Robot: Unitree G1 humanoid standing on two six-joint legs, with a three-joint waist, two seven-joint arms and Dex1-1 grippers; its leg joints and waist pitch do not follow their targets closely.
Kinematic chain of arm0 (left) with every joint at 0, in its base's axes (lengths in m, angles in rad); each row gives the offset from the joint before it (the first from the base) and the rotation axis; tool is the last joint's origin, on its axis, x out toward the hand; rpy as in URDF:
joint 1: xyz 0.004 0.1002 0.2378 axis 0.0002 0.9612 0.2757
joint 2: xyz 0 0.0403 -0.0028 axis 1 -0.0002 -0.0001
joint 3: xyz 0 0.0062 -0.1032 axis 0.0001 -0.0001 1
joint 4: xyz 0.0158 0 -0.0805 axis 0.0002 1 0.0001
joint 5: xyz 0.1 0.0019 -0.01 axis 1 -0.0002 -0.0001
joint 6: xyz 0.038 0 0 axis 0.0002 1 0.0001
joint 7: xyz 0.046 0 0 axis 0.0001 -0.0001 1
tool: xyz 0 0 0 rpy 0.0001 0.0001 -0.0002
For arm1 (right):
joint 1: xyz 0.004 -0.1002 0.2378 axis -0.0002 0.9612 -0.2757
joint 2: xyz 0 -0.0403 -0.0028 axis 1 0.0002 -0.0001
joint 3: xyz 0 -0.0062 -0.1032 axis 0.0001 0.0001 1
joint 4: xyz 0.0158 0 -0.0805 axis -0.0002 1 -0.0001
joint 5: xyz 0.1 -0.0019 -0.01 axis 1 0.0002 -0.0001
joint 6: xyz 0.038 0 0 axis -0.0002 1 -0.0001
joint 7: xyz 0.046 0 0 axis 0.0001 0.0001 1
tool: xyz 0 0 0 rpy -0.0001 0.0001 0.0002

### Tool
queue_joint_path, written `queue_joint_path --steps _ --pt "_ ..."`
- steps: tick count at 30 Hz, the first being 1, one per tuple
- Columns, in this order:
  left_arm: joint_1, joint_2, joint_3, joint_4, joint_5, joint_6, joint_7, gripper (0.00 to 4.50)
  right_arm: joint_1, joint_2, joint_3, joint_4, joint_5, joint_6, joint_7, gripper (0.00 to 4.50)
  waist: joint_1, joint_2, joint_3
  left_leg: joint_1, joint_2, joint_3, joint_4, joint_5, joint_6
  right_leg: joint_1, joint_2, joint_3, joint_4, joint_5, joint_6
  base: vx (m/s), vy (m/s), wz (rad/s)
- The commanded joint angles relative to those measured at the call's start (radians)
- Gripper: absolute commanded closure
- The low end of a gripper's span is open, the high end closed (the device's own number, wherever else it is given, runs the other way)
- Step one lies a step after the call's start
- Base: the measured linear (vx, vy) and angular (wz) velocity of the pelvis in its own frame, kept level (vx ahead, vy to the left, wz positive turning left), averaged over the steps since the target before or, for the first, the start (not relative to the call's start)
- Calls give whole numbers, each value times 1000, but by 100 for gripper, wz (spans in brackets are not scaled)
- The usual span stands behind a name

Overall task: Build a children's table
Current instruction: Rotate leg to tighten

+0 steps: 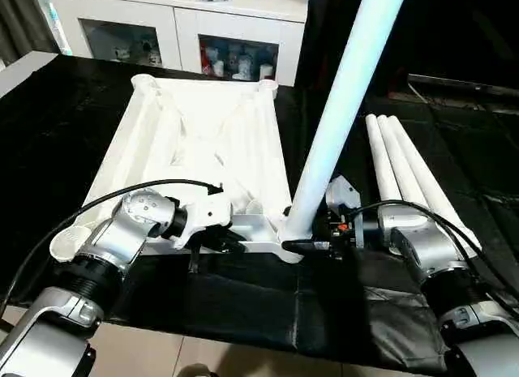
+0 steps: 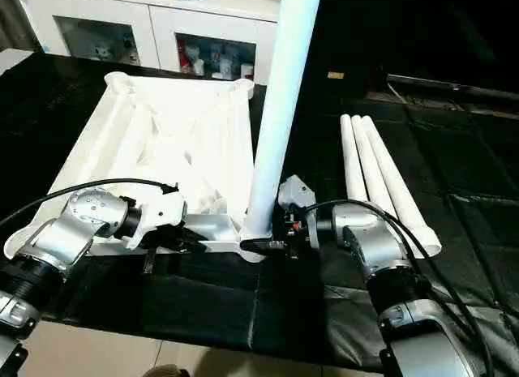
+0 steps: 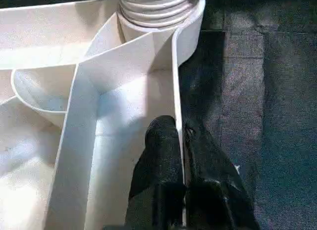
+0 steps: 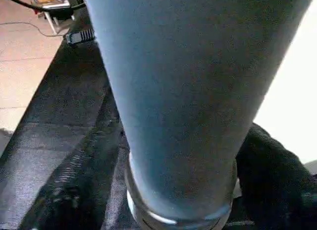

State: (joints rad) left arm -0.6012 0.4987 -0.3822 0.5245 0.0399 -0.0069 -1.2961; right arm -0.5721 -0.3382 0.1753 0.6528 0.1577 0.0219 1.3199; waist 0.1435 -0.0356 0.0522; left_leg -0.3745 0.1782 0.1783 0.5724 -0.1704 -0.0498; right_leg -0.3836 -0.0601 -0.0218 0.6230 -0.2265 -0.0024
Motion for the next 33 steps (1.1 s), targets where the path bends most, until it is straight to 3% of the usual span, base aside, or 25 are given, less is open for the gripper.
queue_joint_path --steps 1,7,19,26,27,29,33 --pt "-7 -8 -40 5 25 -11 -31 450 -9 -12 6 9 3 11 26 137 -4 7 -65 22 56 -10 -53 -131 45 38 -79 31 -53 44 -268 0 0 0" --pt "-11 -9 -38 19 26 -6 -34 450 5 -9 12 1 6 28 37 176 -4 10 -66 22 56 -10 -53 -137 41 38 -78 30 -52 52 -272 0 0 0" --pt "-14 -26 -2 45 1 68 -9 450 61 38 23 -31 13 62 -5 184 -4 20 -64 24 56 -13 -57 -188 15 37 -78 31 -57 17 -274 0 0 0" --pt "-24 -75 53 38 -34 153 77 450 52 87 17 32 -49 94 -199 185 -16 20 -54 30 55 -19 -72 -291 -32 31 -83 36 -73 -172 -247 0 0 0" --pt "-36 -129 101 19 -60 241 172 450 38 139 -15 67 -47 142 -325 185 -27 19 -52 32 54 -20 -75 -323 -48 29 -85 39 -78 -241 -233 0 0 0" --pt "-41 -152 122 10 -71 279 212 450 32 164 -35 77 -40 165 -373 185 -38 18 -52 29 52 -25 -77 -336 -55 30 -87 38 -84 -297 -217 0 0 0" --pt "-55 -257 188 -44 -80 425 409 450 -45 299 -131 198 12 235 -637 185 -53 16 -52 27 49 -27 -75 -321 -48 25 -88 40 -89 -324 -203 0 0 0"
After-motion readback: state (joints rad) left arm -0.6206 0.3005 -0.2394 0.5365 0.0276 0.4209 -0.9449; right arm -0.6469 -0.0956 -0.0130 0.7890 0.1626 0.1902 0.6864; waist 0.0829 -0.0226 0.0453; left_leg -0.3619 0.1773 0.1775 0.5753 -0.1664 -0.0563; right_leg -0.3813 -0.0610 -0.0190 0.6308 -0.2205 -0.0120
